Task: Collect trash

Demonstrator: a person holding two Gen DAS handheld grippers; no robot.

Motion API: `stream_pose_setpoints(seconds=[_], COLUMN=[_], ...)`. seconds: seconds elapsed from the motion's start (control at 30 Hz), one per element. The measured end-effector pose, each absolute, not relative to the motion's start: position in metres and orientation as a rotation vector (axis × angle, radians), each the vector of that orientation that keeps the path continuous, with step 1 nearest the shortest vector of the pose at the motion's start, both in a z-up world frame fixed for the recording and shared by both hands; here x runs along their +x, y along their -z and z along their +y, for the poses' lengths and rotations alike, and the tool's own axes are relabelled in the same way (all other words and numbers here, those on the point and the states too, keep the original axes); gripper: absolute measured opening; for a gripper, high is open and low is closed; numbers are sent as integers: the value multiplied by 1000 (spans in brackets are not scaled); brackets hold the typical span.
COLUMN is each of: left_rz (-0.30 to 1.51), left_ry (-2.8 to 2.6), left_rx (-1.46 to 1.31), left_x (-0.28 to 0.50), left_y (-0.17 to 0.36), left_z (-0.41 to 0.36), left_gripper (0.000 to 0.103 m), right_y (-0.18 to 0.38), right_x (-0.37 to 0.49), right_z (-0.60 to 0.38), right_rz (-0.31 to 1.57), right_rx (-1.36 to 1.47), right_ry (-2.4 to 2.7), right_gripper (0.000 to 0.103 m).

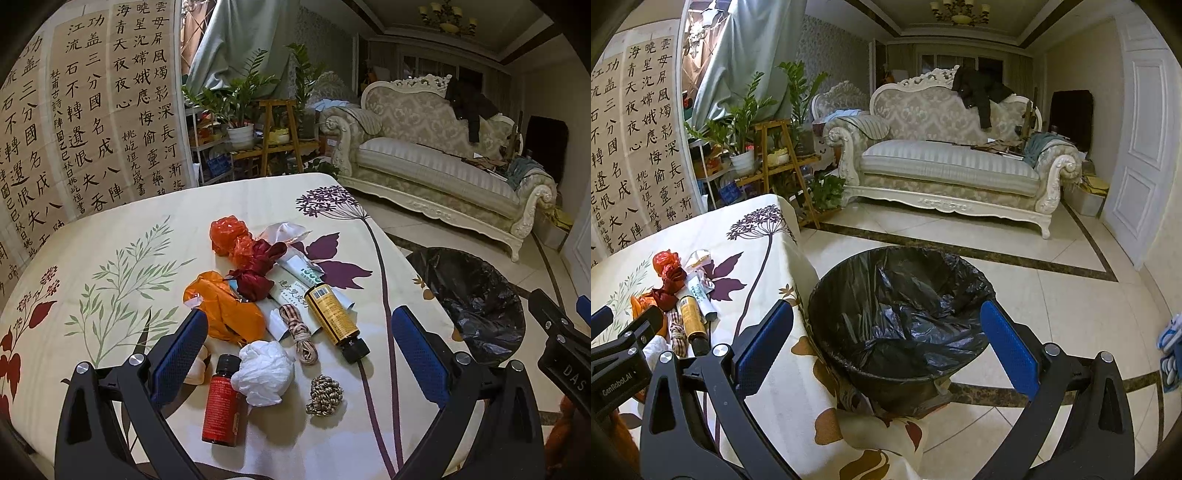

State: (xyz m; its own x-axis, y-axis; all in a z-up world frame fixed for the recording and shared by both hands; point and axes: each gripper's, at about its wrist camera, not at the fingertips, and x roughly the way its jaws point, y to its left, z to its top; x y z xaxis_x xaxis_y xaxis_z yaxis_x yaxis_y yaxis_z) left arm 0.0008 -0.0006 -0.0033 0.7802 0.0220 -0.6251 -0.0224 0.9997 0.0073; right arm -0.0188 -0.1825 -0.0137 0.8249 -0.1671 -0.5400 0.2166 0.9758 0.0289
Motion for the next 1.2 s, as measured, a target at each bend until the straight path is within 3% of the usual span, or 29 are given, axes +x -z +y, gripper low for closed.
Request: stream_pose_setpoints(seconds=[1.2], left_rz=[697], left_ry=[-17], left_rx=[6], left_x=[5], left_y=[9], left_z=[-2], left_gripper=[97], right_y=[22], right_x=[-12], right_z=[-178], right_rz=[586], right_rx=[95], right_ry=[201], right_gripper=[99])
